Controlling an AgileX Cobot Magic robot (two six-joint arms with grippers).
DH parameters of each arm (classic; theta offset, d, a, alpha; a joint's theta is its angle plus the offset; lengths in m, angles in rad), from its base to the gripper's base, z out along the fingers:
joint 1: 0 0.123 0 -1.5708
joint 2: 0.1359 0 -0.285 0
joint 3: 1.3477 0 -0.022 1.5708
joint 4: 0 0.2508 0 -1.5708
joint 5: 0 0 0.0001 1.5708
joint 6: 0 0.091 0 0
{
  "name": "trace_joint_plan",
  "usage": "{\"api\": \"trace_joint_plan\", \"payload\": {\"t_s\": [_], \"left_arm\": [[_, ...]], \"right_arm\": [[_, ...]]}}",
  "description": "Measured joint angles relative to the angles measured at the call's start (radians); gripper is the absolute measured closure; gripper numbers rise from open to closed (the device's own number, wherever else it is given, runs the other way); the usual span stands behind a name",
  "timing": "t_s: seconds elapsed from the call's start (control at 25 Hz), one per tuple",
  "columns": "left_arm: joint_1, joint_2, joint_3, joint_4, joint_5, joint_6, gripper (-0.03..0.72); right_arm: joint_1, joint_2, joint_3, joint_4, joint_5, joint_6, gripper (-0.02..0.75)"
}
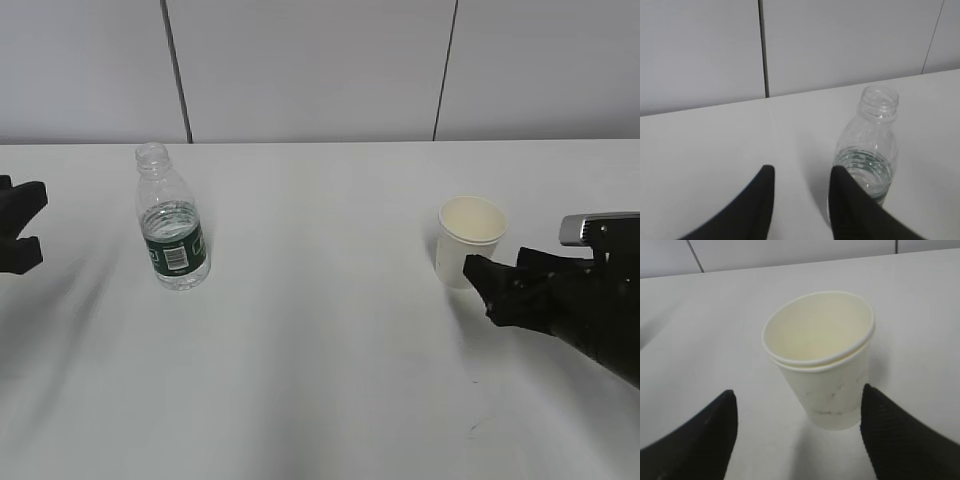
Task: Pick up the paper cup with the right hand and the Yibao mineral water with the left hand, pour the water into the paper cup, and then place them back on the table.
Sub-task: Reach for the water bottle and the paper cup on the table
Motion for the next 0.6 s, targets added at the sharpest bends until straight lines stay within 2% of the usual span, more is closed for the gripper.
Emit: {"api": "trace_joint_plan", "payload": {"t_s": [0.6], "left_arm": [[0.000, 0.000, 0.000, 0.001, -0.035, 0.000, 0.447]], "right_arm": [[0.000, 0.088, -0.084, 0.033, 0.000, -0.027, 0.143]]}}
